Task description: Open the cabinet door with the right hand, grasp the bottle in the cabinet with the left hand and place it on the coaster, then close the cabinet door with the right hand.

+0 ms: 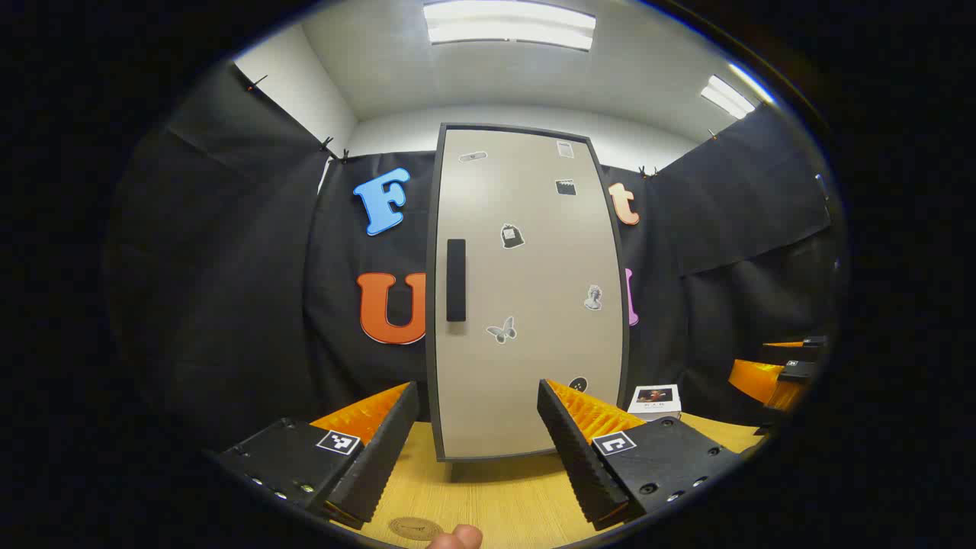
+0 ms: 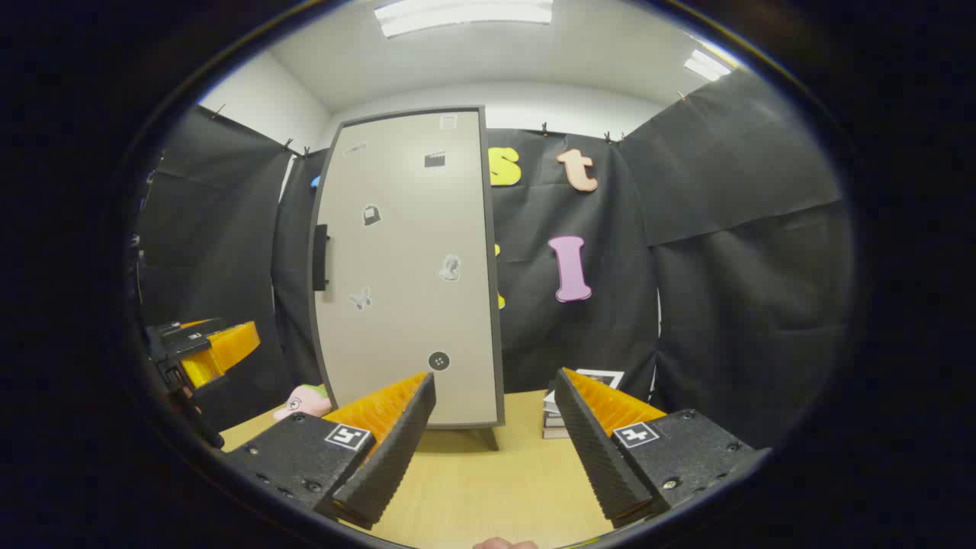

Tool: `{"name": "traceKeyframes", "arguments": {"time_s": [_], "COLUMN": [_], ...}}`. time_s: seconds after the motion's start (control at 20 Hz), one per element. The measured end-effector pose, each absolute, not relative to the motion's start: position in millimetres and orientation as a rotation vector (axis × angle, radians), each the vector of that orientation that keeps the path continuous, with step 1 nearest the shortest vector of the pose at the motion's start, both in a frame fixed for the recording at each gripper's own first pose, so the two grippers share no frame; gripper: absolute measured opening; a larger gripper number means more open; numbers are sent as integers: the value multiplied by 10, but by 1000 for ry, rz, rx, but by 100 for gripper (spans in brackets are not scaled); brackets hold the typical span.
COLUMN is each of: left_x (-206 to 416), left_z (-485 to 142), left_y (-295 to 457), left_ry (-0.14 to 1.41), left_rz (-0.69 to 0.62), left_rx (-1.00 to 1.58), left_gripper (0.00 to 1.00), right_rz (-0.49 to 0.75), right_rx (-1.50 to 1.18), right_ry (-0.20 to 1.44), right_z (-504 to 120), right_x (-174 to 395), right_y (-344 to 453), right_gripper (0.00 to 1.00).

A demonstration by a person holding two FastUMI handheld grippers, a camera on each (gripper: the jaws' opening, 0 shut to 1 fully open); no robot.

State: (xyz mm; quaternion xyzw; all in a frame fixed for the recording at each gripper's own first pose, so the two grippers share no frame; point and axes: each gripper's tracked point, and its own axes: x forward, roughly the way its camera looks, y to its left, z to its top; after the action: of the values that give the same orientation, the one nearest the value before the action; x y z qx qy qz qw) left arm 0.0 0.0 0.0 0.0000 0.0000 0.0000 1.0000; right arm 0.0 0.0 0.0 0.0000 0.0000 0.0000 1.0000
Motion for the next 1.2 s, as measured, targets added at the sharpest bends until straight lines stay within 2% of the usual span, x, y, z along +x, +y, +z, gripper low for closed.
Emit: {"name": "traceKeyframes", "arguments": {"time_s": [1.2], "left_x": [4], "left_z": [11], "left_y": [-5], "left_ry": [-12], "left_rz": [-2], "left_rx": [2], "left_gripper": [95], "right_rz": [-5], "right_rx": [3], "right_ry": [-8], "right_z": [26], "right_x": [-6], "right_y": [6], "right_gripper": [98]}}
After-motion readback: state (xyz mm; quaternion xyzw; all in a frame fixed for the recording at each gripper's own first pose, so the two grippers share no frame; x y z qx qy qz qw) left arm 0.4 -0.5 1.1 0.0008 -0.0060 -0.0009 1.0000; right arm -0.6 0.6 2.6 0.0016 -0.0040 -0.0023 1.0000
